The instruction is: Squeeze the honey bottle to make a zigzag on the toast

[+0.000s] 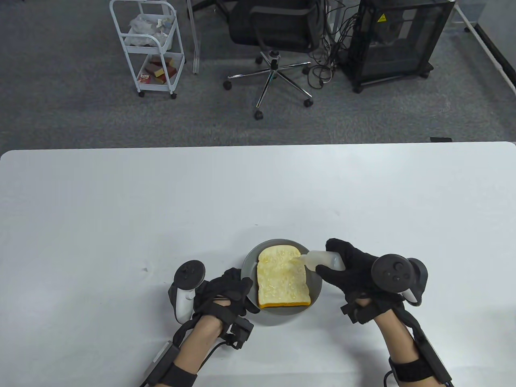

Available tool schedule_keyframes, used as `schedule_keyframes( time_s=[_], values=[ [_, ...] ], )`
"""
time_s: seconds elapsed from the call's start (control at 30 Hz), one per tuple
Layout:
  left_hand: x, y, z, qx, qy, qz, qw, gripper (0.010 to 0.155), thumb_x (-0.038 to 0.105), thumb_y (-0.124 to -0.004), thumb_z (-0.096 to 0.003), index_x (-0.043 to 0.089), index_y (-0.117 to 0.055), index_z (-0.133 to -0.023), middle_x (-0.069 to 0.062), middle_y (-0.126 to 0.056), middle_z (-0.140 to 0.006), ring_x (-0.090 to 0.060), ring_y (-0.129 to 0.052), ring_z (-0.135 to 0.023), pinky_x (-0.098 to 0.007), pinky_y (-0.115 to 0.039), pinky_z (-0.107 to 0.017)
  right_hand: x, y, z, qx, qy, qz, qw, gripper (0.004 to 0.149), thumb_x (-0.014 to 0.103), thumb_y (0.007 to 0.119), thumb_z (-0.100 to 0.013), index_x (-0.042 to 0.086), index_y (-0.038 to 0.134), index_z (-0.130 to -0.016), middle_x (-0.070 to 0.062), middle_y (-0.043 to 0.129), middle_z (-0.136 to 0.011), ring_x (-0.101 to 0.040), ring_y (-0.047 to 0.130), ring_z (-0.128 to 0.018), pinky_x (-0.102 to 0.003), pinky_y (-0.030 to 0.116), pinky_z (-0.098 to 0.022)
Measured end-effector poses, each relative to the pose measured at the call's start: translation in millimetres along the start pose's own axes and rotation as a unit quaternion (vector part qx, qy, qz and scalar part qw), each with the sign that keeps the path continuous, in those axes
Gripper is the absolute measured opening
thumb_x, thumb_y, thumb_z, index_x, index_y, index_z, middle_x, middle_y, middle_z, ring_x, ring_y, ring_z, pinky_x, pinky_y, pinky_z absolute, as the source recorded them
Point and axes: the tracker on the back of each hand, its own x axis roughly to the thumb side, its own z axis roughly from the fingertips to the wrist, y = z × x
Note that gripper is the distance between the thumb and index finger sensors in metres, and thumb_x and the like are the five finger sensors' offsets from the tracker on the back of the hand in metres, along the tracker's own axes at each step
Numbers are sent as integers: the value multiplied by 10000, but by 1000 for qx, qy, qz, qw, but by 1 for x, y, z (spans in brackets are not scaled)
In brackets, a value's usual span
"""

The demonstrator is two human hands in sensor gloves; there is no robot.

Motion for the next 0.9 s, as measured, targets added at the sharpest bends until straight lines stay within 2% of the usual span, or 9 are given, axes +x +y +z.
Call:
schedule_keyframes(
  time_s=[0.9],
  values=[
    [-1, -2, -1, 2, 1, -2, 1000, 498, 279, -808, -514, -7, -652, -891, -190, -1062, -607, -238, -1189, -328, -424, -929, -267, 18, 28, -12, 21, -7, -24, 999, 723, 593, 1012, -372, 119, 840, -890, -108, 1058, -559, -144, 1096, -191, -207, 963, -94]
  ],
)
